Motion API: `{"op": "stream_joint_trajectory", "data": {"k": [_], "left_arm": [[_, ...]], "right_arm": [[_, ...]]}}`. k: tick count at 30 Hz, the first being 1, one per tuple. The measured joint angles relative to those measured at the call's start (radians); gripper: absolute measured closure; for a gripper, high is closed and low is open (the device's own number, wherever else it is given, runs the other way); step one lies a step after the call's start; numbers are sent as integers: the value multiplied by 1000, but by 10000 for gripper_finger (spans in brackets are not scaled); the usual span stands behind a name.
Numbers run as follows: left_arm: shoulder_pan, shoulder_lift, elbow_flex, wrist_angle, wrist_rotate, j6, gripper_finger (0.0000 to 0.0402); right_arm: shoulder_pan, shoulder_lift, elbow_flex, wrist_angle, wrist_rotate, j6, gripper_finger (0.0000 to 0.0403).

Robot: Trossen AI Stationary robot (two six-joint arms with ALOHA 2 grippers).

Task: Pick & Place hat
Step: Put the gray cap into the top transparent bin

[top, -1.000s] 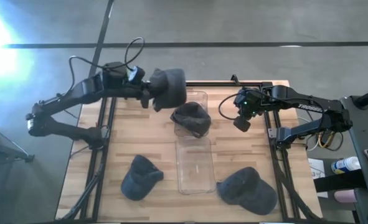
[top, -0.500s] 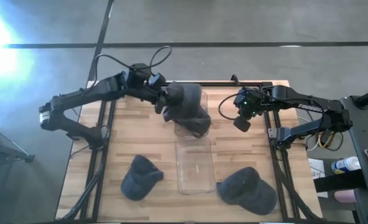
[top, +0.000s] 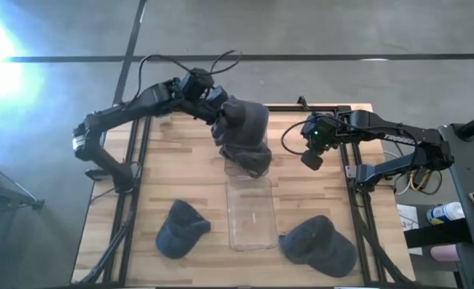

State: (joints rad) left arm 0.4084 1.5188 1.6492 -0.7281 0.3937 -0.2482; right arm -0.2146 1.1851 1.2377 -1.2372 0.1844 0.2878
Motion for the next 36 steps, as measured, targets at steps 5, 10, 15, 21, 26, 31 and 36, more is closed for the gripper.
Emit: {"op": "stream_joint_trajectory", "data": {"k": [5,10,15,21,26,31,36], "left_arm": [[0,120,176,-186,-1,90,402],[-7,229,275,-314,-3,153,402],[-15,303,278,-379,0,192,402],[-22,353,278,-411,27,255,401],[-27,398,278,-432,88,283,401],[-29,468,277,-472,87,309,401],[-30,502,277,-486,86,322,401]], "right_arm": [[0,0,0,2,0,0,390],[0,0,0,2,0,0,390],[0,0,0,1,0,-3,390],[0,0,0,1,0,-11,390],[-1,0,0,3,1,-11,390],[0,0,0,7,1,-8,390],[0,0,0,8,0,-8,390]]}}
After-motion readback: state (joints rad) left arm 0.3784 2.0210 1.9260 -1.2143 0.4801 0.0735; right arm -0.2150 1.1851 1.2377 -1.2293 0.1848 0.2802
